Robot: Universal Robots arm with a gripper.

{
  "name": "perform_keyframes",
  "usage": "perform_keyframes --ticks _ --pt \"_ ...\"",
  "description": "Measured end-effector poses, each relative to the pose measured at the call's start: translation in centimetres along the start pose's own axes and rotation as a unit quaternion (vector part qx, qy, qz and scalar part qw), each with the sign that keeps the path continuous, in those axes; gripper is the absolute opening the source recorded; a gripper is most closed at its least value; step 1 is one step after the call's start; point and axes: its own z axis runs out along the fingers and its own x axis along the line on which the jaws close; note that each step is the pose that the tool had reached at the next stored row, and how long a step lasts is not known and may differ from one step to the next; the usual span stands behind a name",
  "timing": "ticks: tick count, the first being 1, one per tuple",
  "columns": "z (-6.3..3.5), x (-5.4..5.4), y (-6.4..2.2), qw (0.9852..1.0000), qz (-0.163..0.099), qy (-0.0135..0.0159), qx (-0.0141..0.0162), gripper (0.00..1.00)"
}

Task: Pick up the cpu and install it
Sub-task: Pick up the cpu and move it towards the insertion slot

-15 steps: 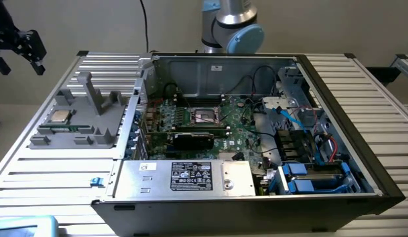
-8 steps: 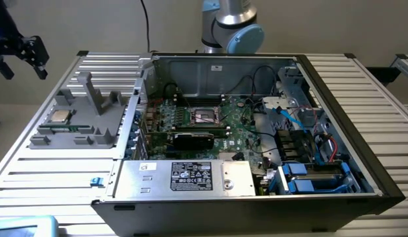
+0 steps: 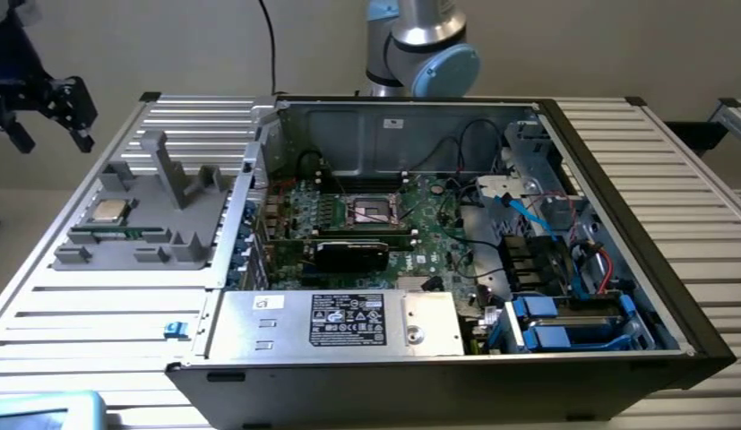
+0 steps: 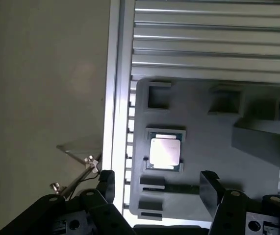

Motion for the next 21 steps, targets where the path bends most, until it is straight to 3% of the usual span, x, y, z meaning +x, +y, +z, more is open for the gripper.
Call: perform_keyframes --ticks 8,18,21 --pt "1.38 -0.2 -0.15 1.0000 0.000 -0.0026 0.0001 0.79" --pt "3.16 -0.8 -0.29 1.0000 0.000 -0.0029 0.0003 0.79" --pt "3.18 -0.8 -0.29 1.0000 0.000 -0.0028 0.0003 0.79"
